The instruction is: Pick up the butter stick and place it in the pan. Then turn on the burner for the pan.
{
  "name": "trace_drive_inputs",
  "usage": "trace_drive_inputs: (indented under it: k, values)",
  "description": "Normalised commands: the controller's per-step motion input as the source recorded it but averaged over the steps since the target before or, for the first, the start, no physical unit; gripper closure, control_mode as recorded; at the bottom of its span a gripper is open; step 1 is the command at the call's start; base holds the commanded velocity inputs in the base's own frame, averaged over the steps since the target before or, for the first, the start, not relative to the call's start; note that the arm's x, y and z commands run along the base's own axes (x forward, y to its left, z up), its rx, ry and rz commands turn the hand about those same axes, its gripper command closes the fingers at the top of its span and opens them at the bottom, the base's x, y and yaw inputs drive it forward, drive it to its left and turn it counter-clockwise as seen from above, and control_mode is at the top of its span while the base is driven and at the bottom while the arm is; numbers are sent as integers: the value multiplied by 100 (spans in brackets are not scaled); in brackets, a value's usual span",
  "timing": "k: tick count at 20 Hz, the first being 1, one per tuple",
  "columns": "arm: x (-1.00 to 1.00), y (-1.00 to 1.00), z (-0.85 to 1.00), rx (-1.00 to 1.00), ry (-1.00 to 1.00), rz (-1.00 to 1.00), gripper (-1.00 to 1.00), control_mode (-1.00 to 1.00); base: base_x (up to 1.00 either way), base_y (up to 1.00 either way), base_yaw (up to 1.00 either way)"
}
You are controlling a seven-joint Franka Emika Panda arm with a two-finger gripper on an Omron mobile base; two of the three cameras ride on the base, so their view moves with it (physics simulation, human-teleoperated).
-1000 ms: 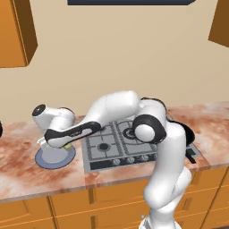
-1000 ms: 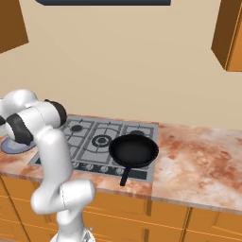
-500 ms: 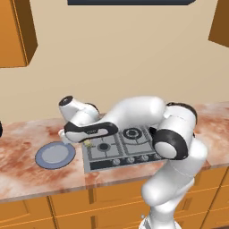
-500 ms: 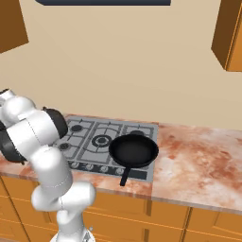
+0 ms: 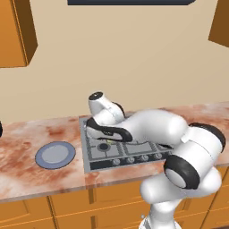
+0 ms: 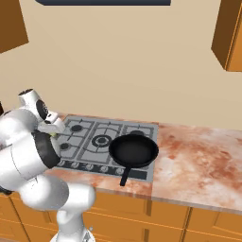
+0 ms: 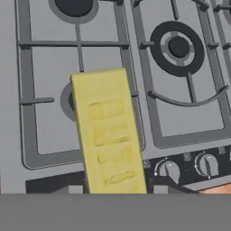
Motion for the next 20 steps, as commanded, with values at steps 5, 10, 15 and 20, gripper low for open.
trace_drive_inputs:
  k: [5, 10, 15, 20]
  values:
    - [0, -97, 24, 1, 0, -12, 100, -100, 0, 0, 0]
    - [0, -98, 21, 3, 0, -12, 100, -100, 0, 0, 0]
    - [1, -100, 18, 3, 2, -11, 100, -100, 0, 0, 0]
    - [12, -100, 12, 5, 7, -10, 100, -100, 0, 0, 0]
